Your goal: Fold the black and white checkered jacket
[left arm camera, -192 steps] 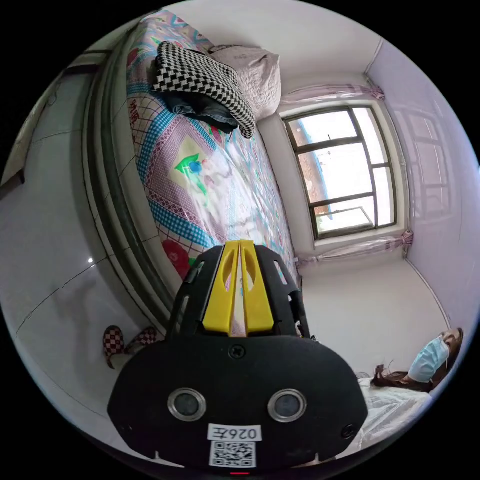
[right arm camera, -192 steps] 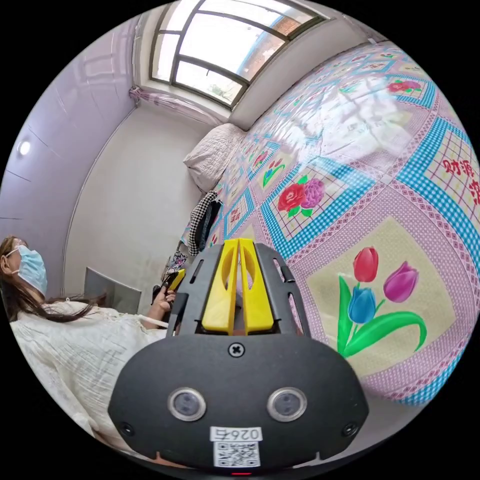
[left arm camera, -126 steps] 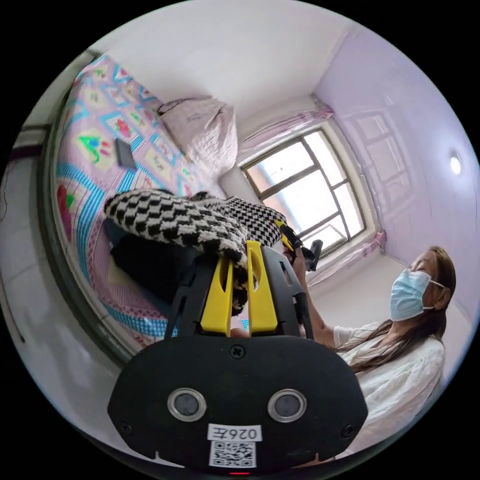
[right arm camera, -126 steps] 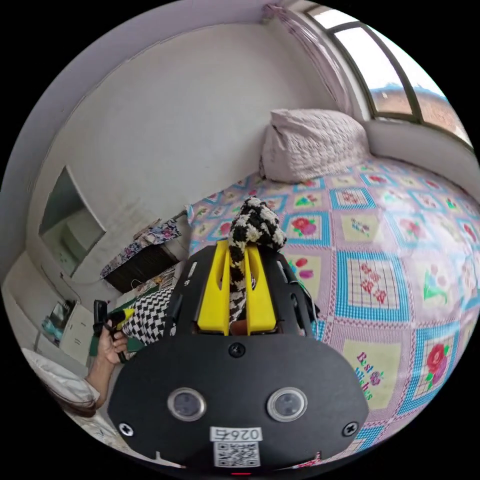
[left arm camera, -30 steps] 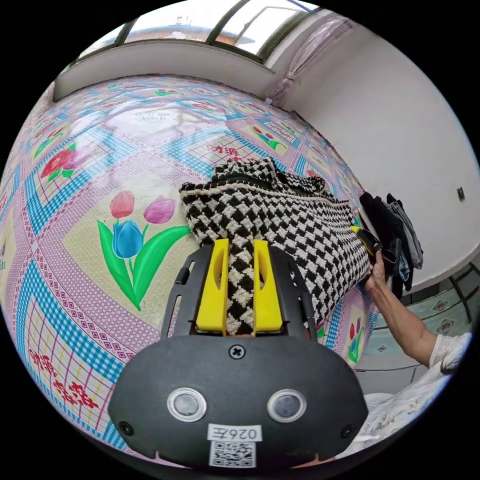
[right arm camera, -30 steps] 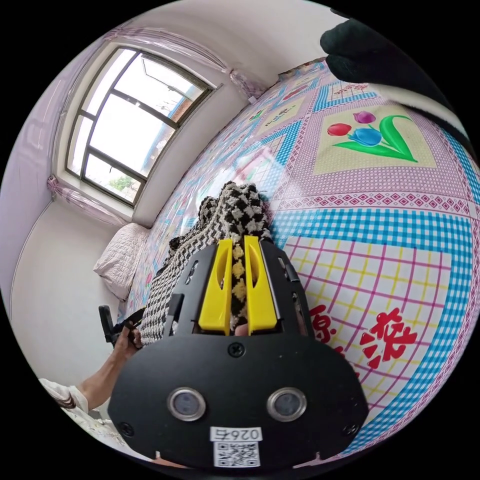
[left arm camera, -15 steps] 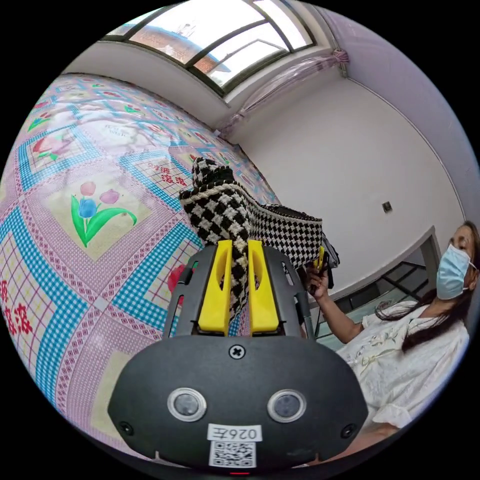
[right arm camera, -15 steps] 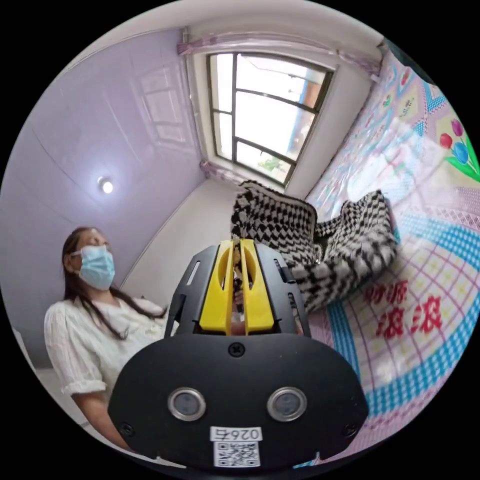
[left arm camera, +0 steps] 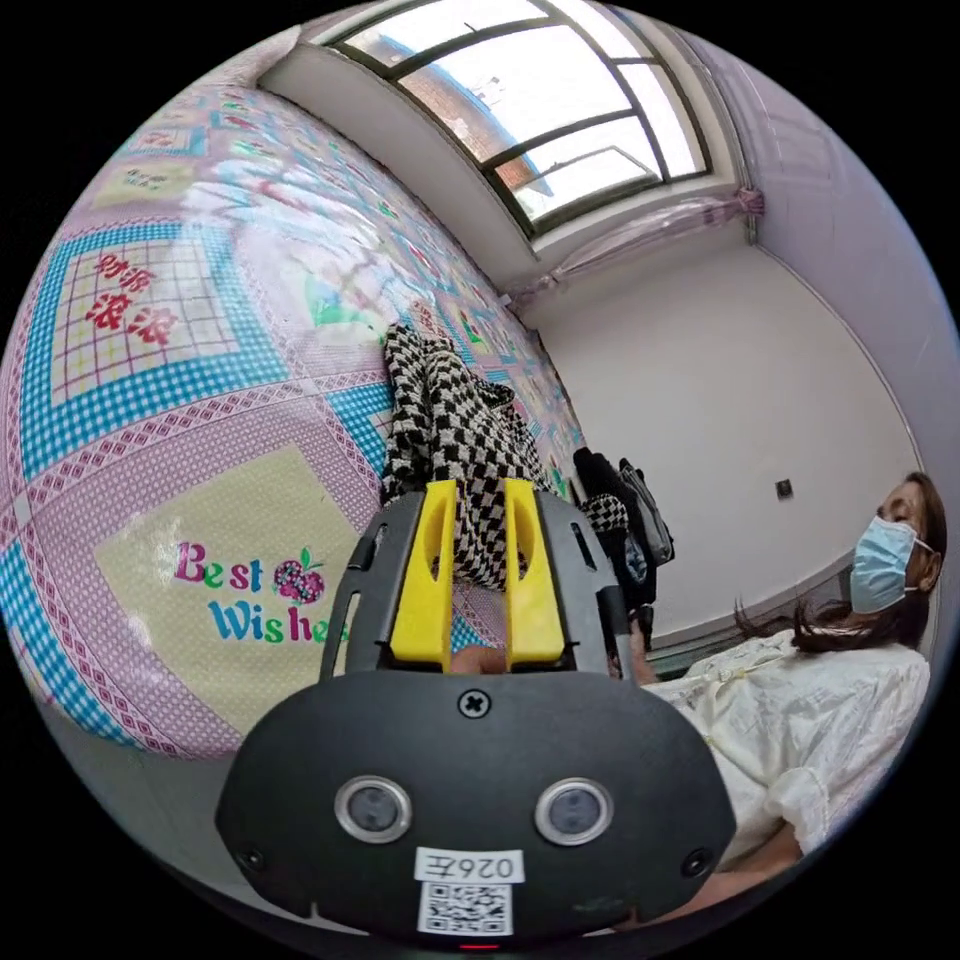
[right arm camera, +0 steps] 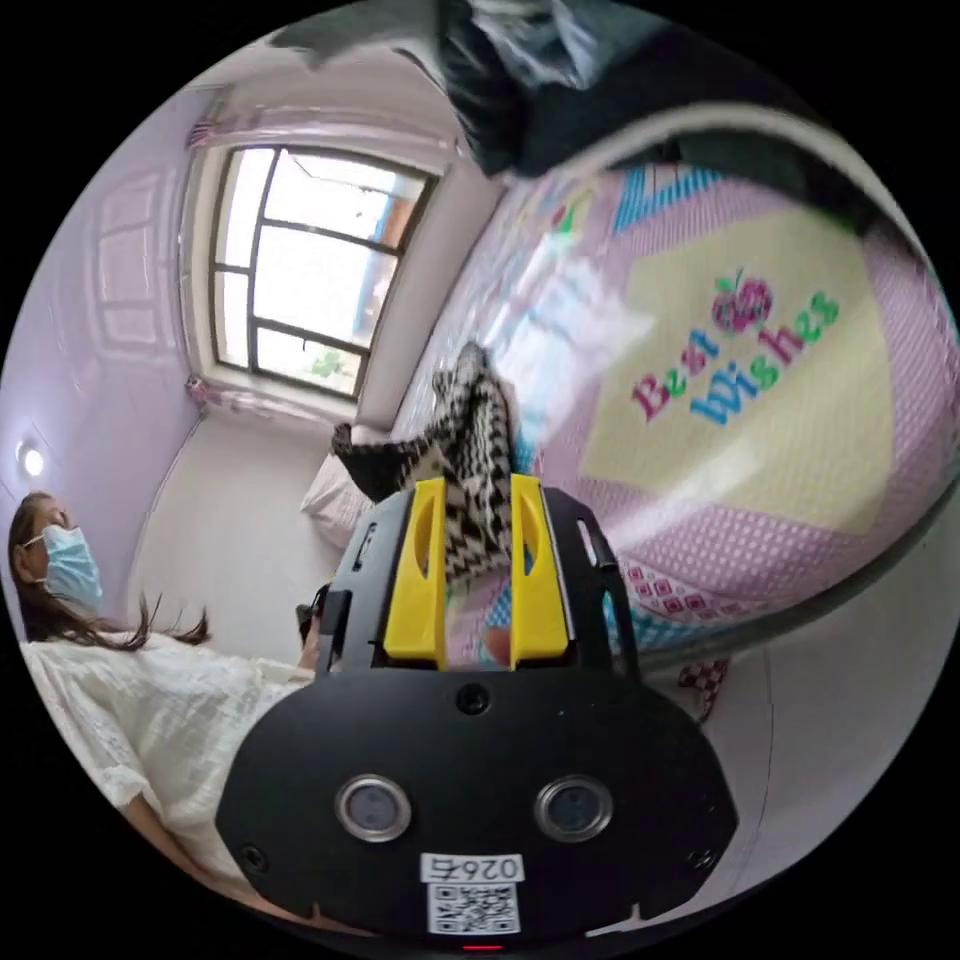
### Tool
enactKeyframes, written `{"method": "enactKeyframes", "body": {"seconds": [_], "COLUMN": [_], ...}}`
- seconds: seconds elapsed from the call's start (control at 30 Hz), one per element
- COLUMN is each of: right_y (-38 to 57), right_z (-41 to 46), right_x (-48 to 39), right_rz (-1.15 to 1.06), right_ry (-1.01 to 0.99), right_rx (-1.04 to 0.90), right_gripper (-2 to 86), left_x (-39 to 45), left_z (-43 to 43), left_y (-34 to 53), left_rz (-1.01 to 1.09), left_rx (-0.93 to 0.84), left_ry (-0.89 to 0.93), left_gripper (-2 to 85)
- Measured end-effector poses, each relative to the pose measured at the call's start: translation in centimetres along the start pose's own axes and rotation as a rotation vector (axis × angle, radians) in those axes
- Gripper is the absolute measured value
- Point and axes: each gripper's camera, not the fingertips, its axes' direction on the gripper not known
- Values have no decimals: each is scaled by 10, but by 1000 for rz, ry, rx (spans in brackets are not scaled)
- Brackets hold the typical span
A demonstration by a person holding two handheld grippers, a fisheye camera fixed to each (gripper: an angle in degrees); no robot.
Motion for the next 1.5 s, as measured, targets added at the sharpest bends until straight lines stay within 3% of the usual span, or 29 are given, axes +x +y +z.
{"method": "enactKeyframes", "body": {"seconds": [0.1, 0.2, 0.27, 0.3, 0.33, 0.37, 0.43, 0.5, 0.6, 0.67, 0.7, 0.73, 0.77, 0.87, 1.0, 1.13, 1.33, 1.4, 1.43, 1.5], "right_y": [-9, -18, -23, -23, -23, -19, 8, 44, 90, 91, 90, 92, 96, 89, 56, 0, -57, -61, -52, -29], "right_z": [0, 38, 94, 112, 150, 179, 196, 195, 165, 115, 102, 75, 53, 42, 88, 195, 359, 400, 409, 425], "right_x": [-42, -89, -111, -113, -113, -110, -115, -118, -87, -43, -31, -14, -6, -19, -48, -75, -66, -48, -47, -50], "right_rz": [-131, -310, -408, -424, -437, -398, -451, -527, -466, -221, -156, -68, -31, -73, -170, -289, -342, -311, -324, -421], "right_ry": [72, 148, 183, 195, 181, 89, -7, 35, 187, 43, -8, -58, -42, 61, 170, 237, 459, 551, 648, 613], "right_rx": [149, 152, 48, -4, -191, -368, -461, -543, -557, -376, -307, -119, 49, 212, 206, 71, -162, -264, -221, -284], "right_gripper": [128, 179, 171, 117, 8, -1, -8, -10, -9, -2, 1, 8, 17, 54, 93, 116, 138, 110, 70, 15], "left_x": [16, 32, 37, 40, 45, 50, 77, 79, 33, -7, -29, -44, -49, -57, -38, -16, -18, -22, -25, -27], "left_z": [33, 79, 113, 135, 152, 157, 151, 135, 93, 57, 34, 17, 9, -9, 33, 121, 219, 238, 253, 255], "left_y": [-36, -67, -79, -82, -82, -79, -57, -32, 0, 5, 5, 4, 2, -22, -85, -143, -182, -181, -176, -164], "left_rz": [65, 126, 145, 144, 173, 202, 395, 474, 341, 147, 14, -73, -104, -160, -89, 44, 16, -23, -45, -49], "left_rx": [-67, -137, -244, -324, -398, -425, -530, -654, -778, -680, -560, -431, -363, -107, -110, -254, -317, -356, -451, -461], "left_ry": [-17, -39, -86, -91, 6, 67, 150, 136, 17, -6, 47, 85, 84, 85, -72, -217, -159, -113, -107, -55], "left_gripper": [168, 140, 62, 22, 13, 8, 1, -1, -3, -3, -5, -5, -4, 24, 163, 195, 142, 96, 63, 56]}}
